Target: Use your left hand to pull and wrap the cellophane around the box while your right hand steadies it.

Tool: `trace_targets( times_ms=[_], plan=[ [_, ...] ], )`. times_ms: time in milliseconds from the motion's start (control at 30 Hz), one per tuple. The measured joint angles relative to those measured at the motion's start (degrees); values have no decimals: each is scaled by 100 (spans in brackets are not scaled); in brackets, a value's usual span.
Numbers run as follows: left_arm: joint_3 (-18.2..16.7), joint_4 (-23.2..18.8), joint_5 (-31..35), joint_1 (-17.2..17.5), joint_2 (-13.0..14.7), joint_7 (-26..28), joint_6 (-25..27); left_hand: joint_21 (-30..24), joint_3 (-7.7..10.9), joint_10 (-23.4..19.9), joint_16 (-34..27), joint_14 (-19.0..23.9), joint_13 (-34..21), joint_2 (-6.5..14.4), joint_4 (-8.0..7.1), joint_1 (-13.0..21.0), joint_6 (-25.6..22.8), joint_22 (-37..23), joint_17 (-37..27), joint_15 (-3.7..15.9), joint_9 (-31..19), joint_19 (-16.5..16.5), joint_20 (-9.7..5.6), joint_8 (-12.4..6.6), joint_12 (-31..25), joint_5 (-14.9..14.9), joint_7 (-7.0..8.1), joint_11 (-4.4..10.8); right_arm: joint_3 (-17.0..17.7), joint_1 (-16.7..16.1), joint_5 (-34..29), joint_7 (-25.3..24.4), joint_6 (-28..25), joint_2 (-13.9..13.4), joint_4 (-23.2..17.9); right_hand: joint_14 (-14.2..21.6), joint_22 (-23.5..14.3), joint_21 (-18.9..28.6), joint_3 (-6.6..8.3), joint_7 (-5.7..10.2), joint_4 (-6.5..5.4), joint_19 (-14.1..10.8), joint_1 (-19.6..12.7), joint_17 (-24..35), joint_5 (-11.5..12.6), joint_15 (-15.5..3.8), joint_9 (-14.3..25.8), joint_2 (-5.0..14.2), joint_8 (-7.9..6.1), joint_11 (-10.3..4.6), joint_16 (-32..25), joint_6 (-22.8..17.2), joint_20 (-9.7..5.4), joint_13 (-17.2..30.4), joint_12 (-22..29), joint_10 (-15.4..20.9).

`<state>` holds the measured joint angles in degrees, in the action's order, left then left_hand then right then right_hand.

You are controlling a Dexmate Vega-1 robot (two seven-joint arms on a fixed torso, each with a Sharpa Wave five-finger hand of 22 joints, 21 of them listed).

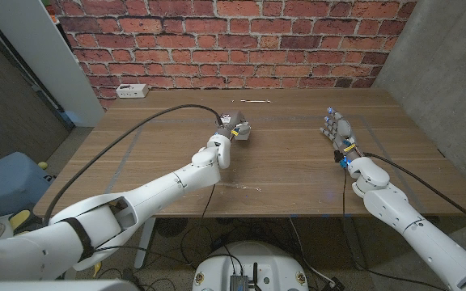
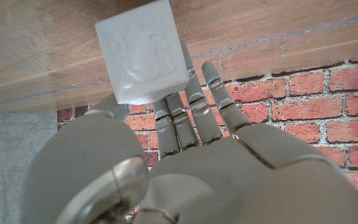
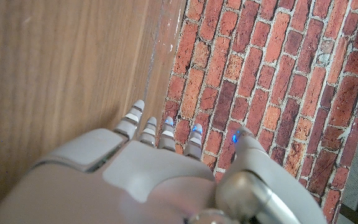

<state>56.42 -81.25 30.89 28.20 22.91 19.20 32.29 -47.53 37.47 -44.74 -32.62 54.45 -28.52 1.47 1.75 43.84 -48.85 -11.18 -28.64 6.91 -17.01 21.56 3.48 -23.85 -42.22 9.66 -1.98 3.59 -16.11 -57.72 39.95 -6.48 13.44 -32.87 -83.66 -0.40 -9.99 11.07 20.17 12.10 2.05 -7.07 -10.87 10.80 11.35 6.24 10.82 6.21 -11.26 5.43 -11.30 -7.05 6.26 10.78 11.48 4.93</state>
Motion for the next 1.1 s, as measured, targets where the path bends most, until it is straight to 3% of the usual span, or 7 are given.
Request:
trace_targets(
  times_ms=[133,267,367,467,667,900,1100],
  plan=[
    [68,-23,1,7,16,-118,53,-17,-164,-57,89,-3,65,1,-30,1,50,0,100,-3,31,-21,21,30,31,0,-72,0,-7,5,24,60,0,7,10,20,0,0,0,0,0,0,0,0,0,20,0,0,0,0,0,0,0,0,0,0],
    [137,-94,23,-25,51,-309,158,-17,-341,39,393,-202,223,158,-75,158,363,25,348,-123,115,-138,99,223,264,0,63,66,-18,11,25,62,7,12,11,20,0,0,0,-1,0,0,0,0,0,20,0,0,0,0,0,0,0,0,0,0],
    [137,-94,32,-25,51,-426,201,-9,-471,380,697,-627,413,304,-109,255,613,50,589,-141,225,-228,186,427,555,-3,143,6,-24,12,25,62,7,15,11,20,0,0,0,-1,0,0,0,0,0,20,0,0,0,0,0,0,0,0,0,0],
    [177,-151,36,-75,96,-573,255,80,-553,792,1027,-1119,622,448,-110,122,909,54,866,-176,348,-425,237,648,949,-3,204,-71,-29,12,18,55,13,19,9,20,0,0,0,5,0,0,0,0,0,19,0,0,0,0,0,6,0,0,0,-1],
    [177,-151,-3,-75,96,-792,317,258,-771,1406,1489,-1813,957,190,-133,-385,1545,80,1239,-333,512,-725,387,1048,1612,0,334,-166,-41,6,18,55,13,24,-24,20,0,0,0,30,0,0,0,0,0,19,-1,0,0,0,0,31,0,0,0,-1],
    [186,-353,-39,-107,273,-916,297,421,-906,1885,1739,-2306,1149,31,-166,-747,2067,80,1414,-386,576,-948,490,1275,2057,0,403,-201,-51,-18,-38,-28,20,32,-65,19,0,0,0,30,0,-19,0,-1,0,19,-1,0,0,0,0,31,22,0,0,-1],
    [155,-453,-43,-63,330,-928,285,830,-1104,2822,2125,-3457,1375,-32,-74,-1078,3318,79,1575,-589,614,-1616,607,1413,2715,0,571,-244,-59,-33,-45,-42,20,36,-100,19,0,0,0,30,0,11,0,-1,0,19,-1,0,0,0,0,31,51,0,0,-1]
  ],
)
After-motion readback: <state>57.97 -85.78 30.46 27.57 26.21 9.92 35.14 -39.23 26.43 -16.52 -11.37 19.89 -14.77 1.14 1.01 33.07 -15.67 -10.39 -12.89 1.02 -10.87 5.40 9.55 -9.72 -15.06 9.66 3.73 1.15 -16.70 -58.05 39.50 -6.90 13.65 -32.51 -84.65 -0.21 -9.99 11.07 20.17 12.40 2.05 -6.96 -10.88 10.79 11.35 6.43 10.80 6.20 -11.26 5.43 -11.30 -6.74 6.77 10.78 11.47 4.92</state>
